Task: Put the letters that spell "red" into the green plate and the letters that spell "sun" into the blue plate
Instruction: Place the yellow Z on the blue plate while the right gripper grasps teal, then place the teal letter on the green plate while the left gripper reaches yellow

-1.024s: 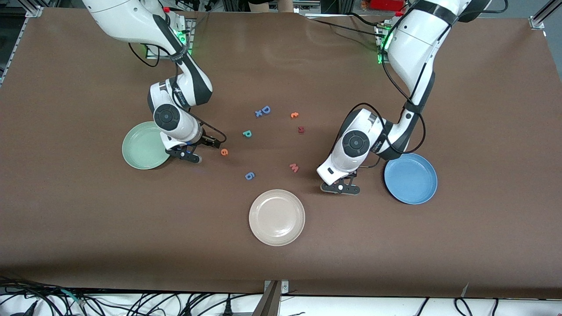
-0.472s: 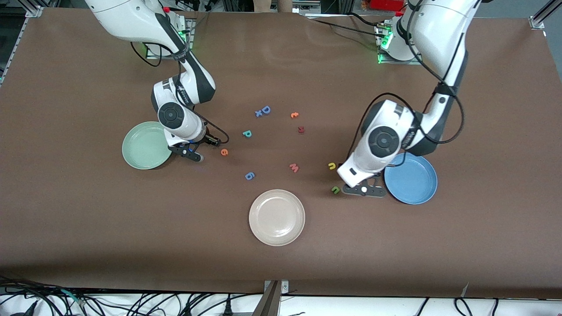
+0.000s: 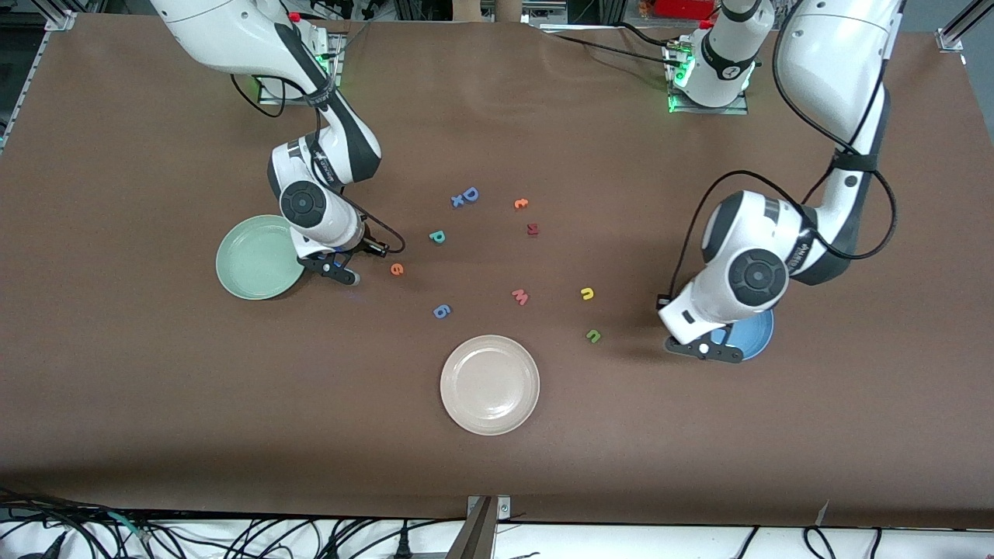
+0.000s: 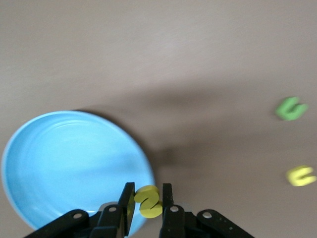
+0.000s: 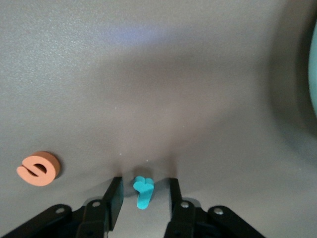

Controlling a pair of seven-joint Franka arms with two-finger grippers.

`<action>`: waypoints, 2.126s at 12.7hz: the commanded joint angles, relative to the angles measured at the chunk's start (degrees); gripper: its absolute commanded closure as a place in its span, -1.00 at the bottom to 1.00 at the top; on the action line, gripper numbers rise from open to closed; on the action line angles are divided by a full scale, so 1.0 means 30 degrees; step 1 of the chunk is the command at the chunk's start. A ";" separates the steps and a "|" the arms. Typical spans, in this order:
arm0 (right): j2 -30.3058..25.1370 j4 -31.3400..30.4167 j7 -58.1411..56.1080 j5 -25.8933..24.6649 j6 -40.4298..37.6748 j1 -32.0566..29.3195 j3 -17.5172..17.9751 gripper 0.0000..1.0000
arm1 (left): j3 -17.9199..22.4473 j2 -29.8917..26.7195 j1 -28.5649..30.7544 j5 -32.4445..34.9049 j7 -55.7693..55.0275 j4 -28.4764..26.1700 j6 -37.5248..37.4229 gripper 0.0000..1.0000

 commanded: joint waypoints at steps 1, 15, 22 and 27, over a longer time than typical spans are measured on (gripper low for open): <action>-0.0267 -0.0551 0.0202 0.0299 0.0297 -0.0026 0.0119 0.15 | -0.0206 0.0539 0.0820 0.0692 0.1318 -0.0375 -0.0101 0.96; -0.0674 -0.0523 0.0056 0.0270 -0.0256 -0.0026 0.0090 0.92 | -0.0294 0.1833 0.1730 0.1747 0.1437 -0.0346 0.0075 -1.00; -0.2286 0.3140 -0.3035 0.0270 -0.7873 -0.0172 -0.2246 0.92 | -0.1901 0.0251 0.1232 0.1425 0.0795 0.0123 -0.1096 -1.00; -0.1765 0.2819 -1.0831 0.0299 -0.8346 -0.0405 -0.6350 0.92 | -0.3341 0.0862 -0.0343 -0.0713 -0.4093 0.0357 -0.0428 -1.00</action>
